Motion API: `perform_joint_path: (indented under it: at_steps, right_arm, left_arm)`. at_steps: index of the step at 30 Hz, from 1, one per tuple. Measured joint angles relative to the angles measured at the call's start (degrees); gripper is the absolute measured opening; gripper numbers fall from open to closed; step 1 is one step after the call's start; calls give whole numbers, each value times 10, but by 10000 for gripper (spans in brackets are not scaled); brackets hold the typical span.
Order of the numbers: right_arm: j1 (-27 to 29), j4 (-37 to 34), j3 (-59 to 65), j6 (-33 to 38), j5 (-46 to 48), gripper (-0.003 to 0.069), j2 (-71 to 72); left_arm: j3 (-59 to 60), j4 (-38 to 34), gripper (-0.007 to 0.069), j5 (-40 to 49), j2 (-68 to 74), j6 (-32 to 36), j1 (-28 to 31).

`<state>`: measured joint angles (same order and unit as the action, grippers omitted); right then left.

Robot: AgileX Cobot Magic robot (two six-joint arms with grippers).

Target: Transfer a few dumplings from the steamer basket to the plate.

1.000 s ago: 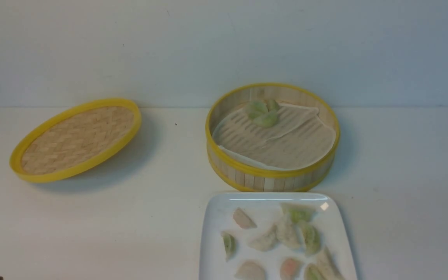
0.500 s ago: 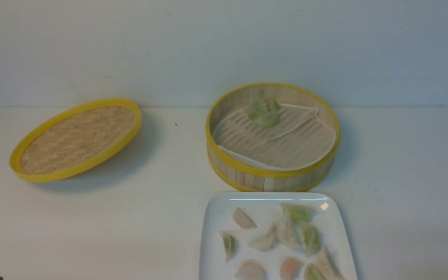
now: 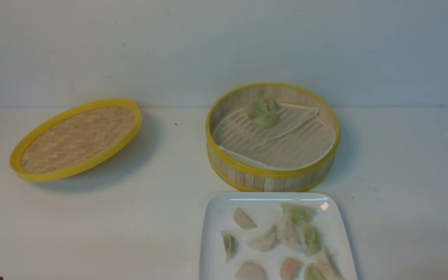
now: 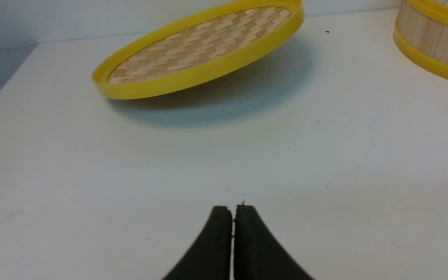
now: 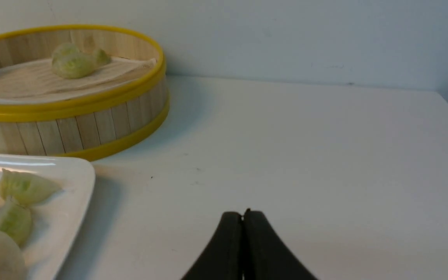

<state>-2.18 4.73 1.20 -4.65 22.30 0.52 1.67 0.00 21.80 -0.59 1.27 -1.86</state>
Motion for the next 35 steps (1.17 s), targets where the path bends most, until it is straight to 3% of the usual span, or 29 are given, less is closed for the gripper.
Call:
perform_joint_path:
  at_steps: [35]
  right_arm:
    - [0,1,0,-13,0,-14,0]
  left_arm:
    - [0,0,-6,0,0,0,0]
